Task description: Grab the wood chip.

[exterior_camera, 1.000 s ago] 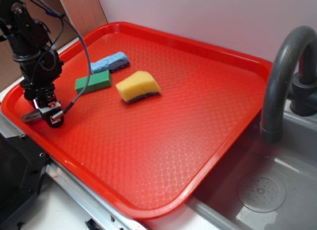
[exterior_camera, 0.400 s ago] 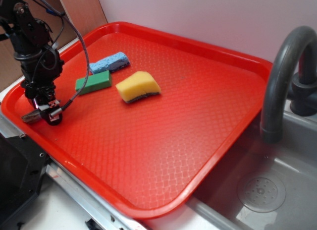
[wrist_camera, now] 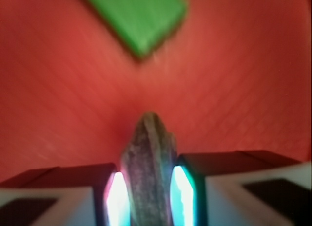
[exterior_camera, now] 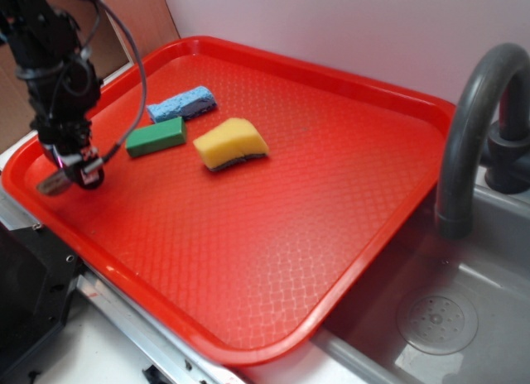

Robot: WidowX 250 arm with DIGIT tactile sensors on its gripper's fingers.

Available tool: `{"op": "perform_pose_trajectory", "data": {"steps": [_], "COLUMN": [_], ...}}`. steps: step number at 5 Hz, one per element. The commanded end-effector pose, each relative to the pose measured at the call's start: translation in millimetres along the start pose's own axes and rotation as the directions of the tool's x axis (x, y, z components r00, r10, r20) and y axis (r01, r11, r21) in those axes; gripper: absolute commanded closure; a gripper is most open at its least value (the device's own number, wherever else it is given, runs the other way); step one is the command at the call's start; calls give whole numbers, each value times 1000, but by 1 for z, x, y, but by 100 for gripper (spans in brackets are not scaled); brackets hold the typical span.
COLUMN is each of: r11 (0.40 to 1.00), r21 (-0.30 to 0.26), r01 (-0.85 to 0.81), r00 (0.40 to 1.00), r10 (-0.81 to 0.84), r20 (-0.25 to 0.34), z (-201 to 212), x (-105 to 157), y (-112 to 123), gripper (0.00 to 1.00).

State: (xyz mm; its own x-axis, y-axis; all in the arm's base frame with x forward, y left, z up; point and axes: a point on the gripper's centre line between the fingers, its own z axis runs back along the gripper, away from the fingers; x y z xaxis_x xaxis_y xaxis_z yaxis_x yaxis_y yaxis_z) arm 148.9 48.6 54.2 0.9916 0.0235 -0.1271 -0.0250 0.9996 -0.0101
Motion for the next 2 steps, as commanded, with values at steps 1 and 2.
{"op": "perform_pose_trajectory", "data": {"steps": [1, 2], "r11": [997, 992], "r21": [11, -8], "r01": [77, 123], "r00": [983, 970], "r10": [-78, -118], "r20": [166, 214], "z": [77, 113], "x": [0, -6], "y": [-42, -63], "gripper": [100, 100]}}
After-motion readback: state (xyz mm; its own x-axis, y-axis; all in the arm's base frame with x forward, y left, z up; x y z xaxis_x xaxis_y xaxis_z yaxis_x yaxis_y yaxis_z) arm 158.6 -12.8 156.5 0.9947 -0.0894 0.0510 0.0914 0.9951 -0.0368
